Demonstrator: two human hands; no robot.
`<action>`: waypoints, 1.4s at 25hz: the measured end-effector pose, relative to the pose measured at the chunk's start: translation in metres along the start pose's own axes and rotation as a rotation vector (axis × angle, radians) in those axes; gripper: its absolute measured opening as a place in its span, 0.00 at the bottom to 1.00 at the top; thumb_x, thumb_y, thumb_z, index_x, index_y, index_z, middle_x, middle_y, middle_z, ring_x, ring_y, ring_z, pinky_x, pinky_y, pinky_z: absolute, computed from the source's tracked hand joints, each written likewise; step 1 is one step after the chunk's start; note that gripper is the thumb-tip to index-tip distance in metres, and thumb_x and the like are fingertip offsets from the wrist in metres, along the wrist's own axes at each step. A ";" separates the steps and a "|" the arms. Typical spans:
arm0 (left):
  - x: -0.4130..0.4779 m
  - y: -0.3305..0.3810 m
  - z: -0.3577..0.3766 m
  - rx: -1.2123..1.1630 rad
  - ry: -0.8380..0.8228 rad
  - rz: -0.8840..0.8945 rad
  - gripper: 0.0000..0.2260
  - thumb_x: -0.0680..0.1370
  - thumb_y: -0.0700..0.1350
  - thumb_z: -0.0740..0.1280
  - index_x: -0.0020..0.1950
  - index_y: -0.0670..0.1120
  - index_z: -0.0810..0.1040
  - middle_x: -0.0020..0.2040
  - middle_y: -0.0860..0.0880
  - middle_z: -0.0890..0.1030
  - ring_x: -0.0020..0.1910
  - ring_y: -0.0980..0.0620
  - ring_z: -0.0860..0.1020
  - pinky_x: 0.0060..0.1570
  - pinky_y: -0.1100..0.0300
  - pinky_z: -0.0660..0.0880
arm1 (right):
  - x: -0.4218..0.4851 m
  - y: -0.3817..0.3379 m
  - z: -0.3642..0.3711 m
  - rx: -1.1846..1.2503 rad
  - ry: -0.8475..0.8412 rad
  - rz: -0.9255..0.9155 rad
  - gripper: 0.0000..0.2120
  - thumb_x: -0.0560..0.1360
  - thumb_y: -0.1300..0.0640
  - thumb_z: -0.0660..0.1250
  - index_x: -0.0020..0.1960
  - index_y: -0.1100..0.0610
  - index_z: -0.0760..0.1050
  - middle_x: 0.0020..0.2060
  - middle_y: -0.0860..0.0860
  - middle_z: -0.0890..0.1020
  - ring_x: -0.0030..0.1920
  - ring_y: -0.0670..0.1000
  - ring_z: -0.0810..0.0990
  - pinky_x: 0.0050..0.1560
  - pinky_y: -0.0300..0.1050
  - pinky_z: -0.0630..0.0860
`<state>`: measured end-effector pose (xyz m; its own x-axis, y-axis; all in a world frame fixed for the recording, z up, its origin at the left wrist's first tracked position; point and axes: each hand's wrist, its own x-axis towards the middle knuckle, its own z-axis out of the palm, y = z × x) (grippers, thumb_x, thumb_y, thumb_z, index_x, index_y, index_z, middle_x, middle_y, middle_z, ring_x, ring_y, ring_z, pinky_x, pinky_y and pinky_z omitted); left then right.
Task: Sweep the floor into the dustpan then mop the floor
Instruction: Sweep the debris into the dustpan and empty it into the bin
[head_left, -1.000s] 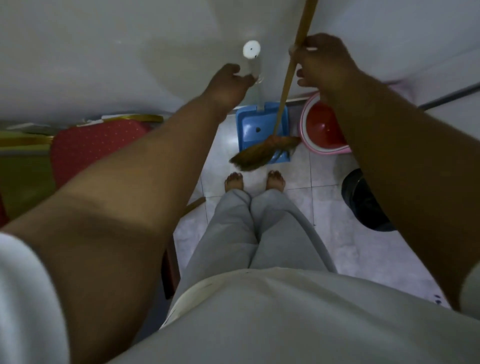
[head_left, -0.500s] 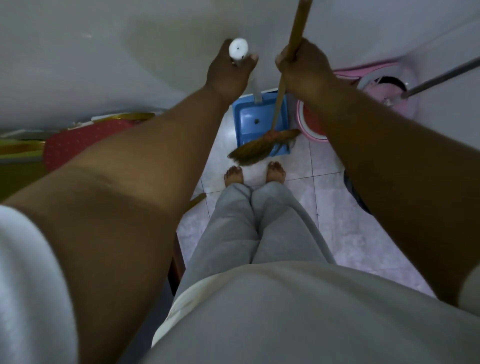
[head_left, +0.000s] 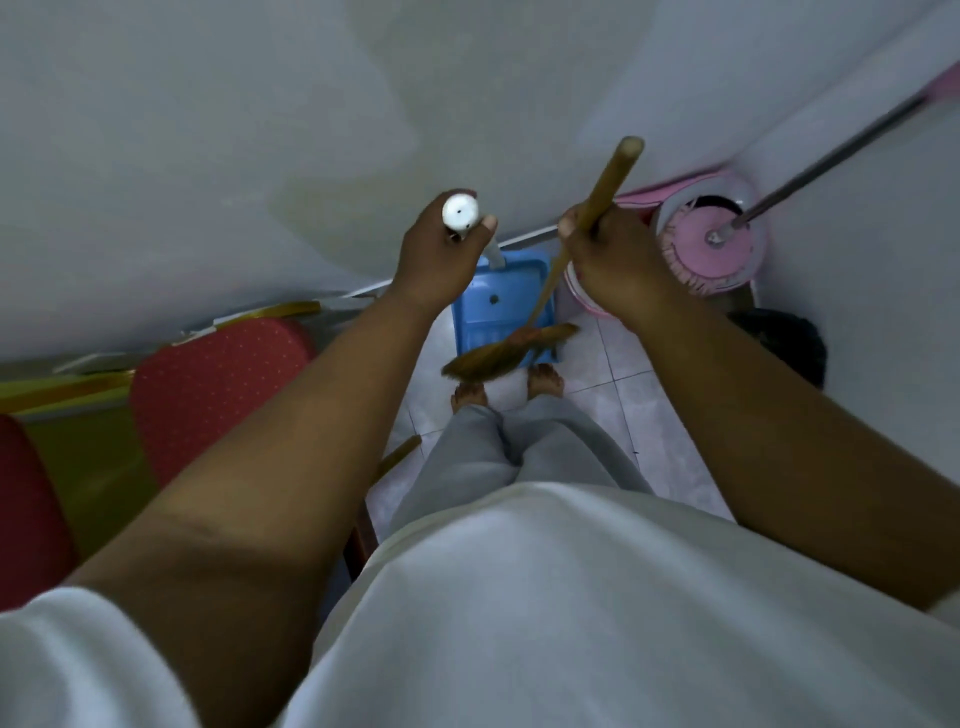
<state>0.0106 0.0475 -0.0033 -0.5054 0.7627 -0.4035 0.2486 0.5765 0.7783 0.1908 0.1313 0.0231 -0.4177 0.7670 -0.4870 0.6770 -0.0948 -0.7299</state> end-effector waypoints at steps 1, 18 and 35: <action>-0.006 0.005 -0.002 0.025 -0.017 0.013 0.16 0.76 0.50 0.71 0.61 0.47 0.78 0.56 0.49 0.80 0.56 0.50 0.78 0.59 0.53 0.75 | -0.010 0.000 -0.007 -0.010 -0.003 -0.001 0.08 0.79 0.48 0.60 0.48 0.49 0.75 0.40 0.45 0.79 0.43 0.46 0.77 0.41 0.37 0.70; -0.062 0.045 -0.005 0.268 -0.598 0.229 0.19 0.68 0.65 0.70 0.43 0.50 0.75 0.38 0.51 0.82 0.36 0.49 0.83 0.34 0.57 0.79 | -0.228 0.041 -0.033 0.193 0.355 0.269 0.16 0.79 0.44 0.60 0.52 0.57 0.76 0.44 0.56 0.82 0.46 0.55 0.81 0.51 0.56 0.79; -0.267 0.008 0.128 0.117 -0.805 -0.323 0.16 0.78 0.52 0.67 0.50 0.38 0.78 0.41 0.37 0.82 0.33 0.41 0.84 0.31 0.56 0.81 | -0.532 0.178 0.029 1.699 1.220 0.111 0.15 0.77 0.62 0.58 0.46 0.71 0.81 0.52 0.66 0.82 0.52 0.70 0.80 0.54 0.59 0.79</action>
<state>0.2537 -0.1139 0.0490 0.1604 0.5068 -0.8470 0.2995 0.7927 0.5310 0.5162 -0.3122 0.1386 0.5741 0.5809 -0.5770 -0.7245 0.0321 -0.6885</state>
